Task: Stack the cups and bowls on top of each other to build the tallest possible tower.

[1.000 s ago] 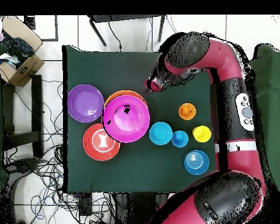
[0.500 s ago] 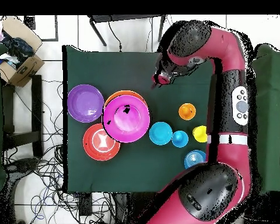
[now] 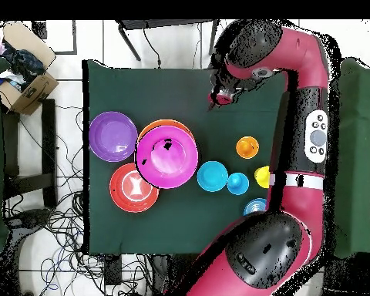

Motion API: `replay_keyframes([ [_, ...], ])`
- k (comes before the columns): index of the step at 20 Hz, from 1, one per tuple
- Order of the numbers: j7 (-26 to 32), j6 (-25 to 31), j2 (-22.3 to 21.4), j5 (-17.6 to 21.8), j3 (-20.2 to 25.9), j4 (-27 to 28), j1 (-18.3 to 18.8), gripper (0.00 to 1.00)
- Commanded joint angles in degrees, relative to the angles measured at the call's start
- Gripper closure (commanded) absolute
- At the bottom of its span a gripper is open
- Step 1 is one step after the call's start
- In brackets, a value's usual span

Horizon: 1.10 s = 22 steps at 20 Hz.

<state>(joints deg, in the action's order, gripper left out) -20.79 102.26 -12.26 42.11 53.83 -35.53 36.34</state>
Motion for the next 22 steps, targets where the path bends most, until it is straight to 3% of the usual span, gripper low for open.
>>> replay_keyframes([
  [1, 18.6, 4.0, 0.1, 5.5, -2.8, 2.4, -0.5, 0.00],
  [5, 16.5, 1.3, -1.6, 1.7, -4.7, -4.2, 3.0, 0.00],
  [9, 12.7, -6.2, -3.4, -2.2, -5.6, -14.4, 7.3, 0.00],
  [14, 8.1, -14.6, -5.4, -4.2, -5.0, -24.9, 11.5, 0.00],
  [22, 6.7, -19.5, -6.2, -5.4, -4.1, -31.1, 14.7, 0.00],
])
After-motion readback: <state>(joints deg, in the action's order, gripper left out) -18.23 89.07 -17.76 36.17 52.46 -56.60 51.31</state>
